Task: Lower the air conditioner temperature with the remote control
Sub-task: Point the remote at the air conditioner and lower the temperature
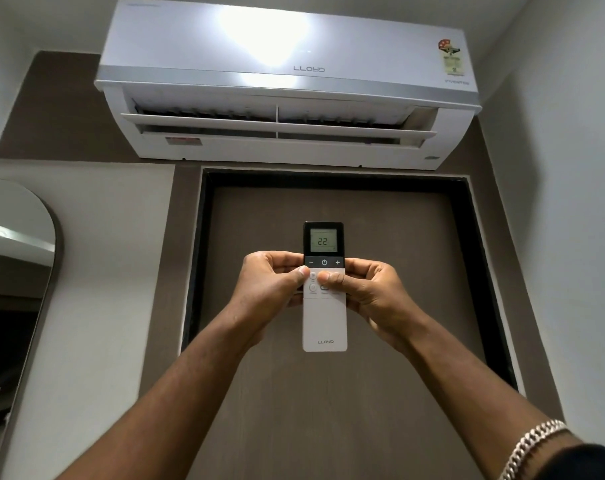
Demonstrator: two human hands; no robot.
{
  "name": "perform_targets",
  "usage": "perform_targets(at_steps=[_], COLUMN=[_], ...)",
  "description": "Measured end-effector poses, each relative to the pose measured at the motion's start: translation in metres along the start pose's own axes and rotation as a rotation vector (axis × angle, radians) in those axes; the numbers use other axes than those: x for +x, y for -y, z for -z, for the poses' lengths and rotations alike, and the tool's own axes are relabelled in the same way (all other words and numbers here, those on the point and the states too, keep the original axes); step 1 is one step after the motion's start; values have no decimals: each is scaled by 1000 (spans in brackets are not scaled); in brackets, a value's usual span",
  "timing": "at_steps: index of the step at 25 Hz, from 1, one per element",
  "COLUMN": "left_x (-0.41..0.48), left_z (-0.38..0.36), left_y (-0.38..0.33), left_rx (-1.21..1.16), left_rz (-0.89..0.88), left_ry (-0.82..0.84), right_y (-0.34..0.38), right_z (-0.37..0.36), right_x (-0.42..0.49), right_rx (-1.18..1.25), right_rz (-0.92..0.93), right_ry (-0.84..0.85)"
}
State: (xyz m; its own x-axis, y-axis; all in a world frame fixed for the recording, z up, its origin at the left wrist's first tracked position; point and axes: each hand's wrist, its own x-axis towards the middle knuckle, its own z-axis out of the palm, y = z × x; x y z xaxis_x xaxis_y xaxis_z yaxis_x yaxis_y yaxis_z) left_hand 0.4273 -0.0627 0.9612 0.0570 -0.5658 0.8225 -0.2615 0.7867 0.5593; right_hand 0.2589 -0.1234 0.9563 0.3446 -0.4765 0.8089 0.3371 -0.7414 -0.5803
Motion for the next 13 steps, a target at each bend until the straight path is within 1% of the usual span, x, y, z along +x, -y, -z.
perform_targets(at_steps=[9,13], left_x=[-7,-9], left_z=[-4,-4], left_y=[-5,-9], left_rx=[7,-12], left_rz=[19,10], left_ry=[-17,-13], right_y=[5,7], right_z=[2,2], right_x=[-6,-7], right_rx=[-51,-11], right_rz=[1,-9], right_ry=[3,16])
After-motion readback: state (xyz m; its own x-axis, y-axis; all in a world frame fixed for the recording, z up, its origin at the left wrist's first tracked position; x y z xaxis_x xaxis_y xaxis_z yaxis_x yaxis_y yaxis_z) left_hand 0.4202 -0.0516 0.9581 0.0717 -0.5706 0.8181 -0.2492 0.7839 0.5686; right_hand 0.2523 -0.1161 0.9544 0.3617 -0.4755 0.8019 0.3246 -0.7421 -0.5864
